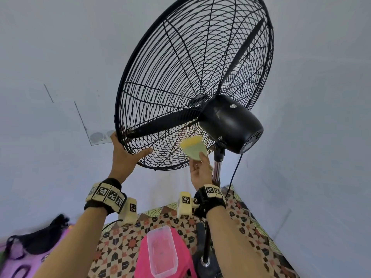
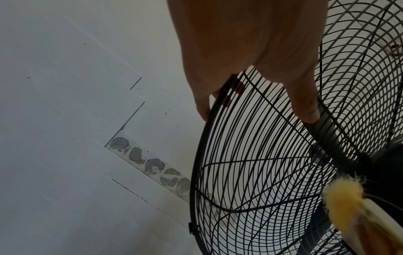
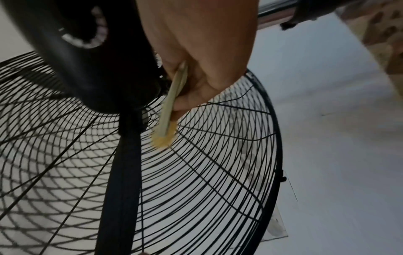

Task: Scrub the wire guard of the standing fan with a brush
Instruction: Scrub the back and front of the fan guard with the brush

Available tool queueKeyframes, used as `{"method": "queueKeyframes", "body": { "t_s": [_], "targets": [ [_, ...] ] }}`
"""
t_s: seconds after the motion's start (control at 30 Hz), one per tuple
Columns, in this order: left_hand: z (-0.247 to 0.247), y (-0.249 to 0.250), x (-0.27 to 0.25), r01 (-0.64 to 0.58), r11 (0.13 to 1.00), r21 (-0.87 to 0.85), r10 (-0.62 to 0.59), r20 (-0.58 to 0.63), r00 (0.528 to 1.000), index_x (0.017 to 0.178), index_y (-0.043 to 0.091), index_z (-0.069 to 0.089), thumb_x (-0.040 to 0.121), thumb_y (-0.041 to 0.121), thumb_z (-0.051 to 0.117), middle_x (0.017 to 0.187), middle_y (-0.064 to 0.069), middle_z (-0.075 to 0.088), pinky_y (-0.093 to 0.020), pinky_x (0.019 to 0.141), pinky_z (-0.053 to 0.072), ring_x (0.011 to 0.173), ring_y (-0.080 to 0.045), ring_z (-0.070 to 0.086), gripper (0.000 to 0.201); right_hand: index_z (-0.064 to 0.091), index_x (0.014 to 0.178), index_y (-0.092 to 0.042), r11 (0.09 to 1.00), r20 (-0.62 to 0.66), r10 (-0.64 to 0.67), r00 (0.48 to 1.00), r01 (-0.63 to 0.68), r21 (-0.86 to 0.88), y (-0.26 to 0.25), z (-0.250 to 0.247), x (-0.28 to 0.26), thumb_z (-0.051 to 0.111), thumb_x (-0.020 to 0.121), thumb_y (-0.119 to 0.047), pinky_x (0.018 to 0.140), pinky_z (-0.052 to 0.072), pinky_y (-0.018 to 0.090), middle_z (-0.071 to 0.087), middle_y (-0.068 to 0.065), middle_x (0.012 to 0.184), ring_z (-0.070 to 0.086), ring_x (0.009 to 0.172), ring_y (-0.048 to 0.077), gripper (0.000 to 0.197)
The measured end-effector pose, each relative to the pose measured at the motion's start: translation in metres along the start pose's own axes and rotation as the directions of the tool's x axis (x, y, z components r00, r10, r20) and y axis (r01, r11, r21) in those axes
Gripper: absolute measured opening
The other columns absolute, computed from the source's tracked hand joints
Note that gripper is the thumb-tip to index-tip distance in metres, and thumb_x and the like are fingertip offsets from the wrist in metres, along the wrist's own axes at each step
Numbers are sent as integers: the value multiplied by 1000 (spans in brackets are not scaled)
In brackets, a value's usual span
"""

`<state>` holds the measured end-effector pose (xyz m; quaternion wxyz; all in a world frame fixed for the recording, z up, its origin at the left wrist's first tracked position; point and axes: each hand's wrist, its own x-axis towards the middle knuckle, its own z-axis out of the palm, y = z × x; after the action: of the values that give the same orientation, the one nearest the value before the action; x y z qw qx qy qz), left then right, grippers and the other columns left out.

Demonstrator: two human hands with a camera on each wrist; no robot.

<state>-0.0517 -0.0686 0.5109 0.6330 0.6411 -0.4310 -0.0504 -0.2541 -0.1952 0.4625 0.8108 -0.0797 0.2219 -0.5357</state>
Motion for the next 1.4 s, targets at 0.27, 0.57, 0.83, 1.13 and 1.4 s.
{"method": "queueKeyframes", "body": {
  "t_s": [0.27, 0.57, 0.83, 1.13, 1.4],
  "targets": [
    [-2, -4, -1, -24, 1000, -8, 24, 1, 1000, 154, 20, 25, 67, 36, 96, 145, 4, 50, -50, 118, 40, 135, -14, 49, 113, 59, 130, -8, 997, 145, 24, 989, -35, 71, -4, 17, -9, 69, 95, -16, 72, 62, 24, 67, 14, 122, 68, 101, 21, 37],
    [-1, -5, -2, -39, 999, -5, 39, -2, 999, 153, 18, 26, 66, 35, 96, 144, 5, 51, -45, 117, 42, 132, -10, 50, 113, 57, 136, -6, 994, 136, 21, 991, -35, 103, -9, 12, -7, 69, 96, -15, 72, 62, 24, 69, 14, 120, 69, 99, 20, 43],
    [0, -4, 0, -36, 999, -16, 36, 3, 999, 152, 16, 27, 67, 32, 96, 136, 13, 52, -38, 114, 42, 121, 2, 53, 111, 54, 142, -6, 990, 61, -2, 998, -6, 139, 0, 1, -1, 68, 97, -16, 76, 63, 27, 65, 18, 133, 67, 110, 24, 48],
    [1, -5, 3, -44, 999, -6, 44, 4, 999, 150, 18, 28, 67, 34, 96, 138, 11, 52, -40, 115, 43, 126, 6, 52, 109, 52, 143, -10, 993, 91, -30, 995, 19, 119, 3, 14, -1, 66, 98, -19, 76, 62, 25, 67, 13, 127, 70, 106, 21, 47],
    [-1, -7, -2, -36, 999, 5, 36, -12, 999, 152, 23, 26, 68, 36, 96, 141, 12, 52, -34, 113, 41, 127, 2, 51, 110, 56, 141, -18, 977, 103, -190, 976, 199, -79, -7, 7, -17, 65, 99, -21, 83, 61, 31, 64, 11, 133, 65, 115, 25, 43]
  ]
}}
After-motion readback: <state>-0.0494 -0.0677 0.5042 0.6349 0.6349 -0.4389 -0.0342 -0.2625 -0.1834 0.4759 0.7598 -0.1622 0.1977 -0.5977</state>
